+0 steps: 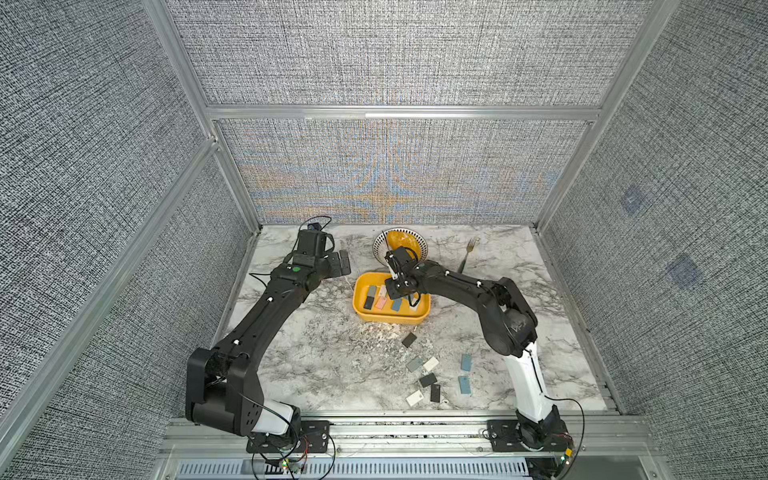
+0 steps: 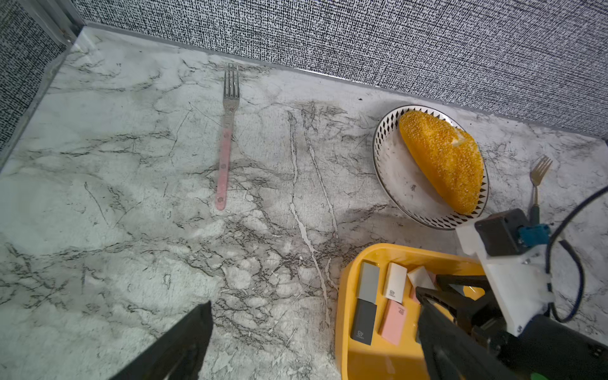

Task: Put the eraser in the storage box
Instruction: Place the eraser in the storage box, then pick up the eraser from the center of the board.

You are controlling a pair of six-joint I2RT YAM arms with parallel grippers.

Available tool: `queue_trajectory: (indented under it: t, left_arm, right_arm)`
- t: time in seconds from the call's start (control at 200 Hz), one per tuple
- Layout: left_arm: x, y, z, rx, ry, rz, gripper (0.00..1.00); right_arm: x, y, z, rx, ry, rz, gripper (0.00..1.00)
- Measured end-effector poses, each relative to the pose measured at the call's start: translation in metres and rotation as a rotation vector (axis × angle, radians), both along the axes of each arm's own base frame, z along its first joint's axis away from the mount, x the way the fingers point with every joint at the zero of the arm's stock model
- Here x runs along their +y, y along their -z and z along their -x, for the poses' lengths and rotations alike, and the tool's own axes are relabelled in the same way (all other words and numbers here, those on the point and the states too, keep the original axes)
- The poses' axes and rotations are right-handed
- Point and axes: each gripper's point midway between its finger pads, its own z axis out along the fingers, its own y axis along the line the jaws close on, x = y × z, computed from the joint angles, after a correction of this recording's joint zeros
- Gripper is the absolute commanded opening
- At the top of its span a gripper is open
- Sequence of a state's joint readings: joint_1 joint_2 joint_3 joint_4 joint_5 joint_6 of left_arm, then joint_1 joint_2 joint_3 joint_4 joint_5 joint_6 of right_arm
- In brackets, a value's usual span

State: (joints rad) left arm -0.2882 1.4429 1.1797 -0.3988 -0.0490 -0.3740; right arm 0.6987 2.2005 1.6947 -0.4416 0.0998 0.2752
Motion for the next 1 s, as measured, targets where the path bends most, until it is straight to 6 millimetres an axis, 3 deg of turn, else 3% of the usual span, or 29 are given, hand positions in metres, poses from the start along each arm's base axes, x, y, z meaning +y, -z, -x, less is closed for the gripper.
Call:
queue_trajectory:
  t: [0.11, 0.295, 0.415, 0.54, 0.786, 1.001]
  left_arm:
    - [0.001, 0.000, 0.000, 0.000, -0.002, 0.000, 1.00]
    - [0.001, 0.000, 0.000, 0.001, -0.002, 0.000, 1.00]
    - [0.001, 0.001, 0.001, 0.002, -0.002, 0.000, 1.00]
    - [0.000, 0.001, 0.001, 0.001, 0.005, 0.007, 1.00]
    - [-0.008, 0.000, 0.001, 0.002, 0.037, 0.037, 1.00]
    - [-0.015, 0.004, 0.002, 0.006, 0.070, 0.068, 1.00]
  right_arm:
    - [0.004, -0.011, 0.002, -0.013, -0.010, -0.010, 0.61]
    - [0.001, -0.051, 0.008, -0.072, -0.008, -0.046, 0.67]
    - [-0.022, -0.072, 0.026, -0.097, 0.037, -0.040, 0.70]
    - [-0.064, -0.086, 0.062, -0.101, 0.124, -0.024, 0.71]
    - [-0.137, -0.068, 0.137, -0.017, 0.303, 0.029, 0.71]
    - [-0.159, -0.049, 0.168, 0.049, 0.380, 0.056, 0.72]
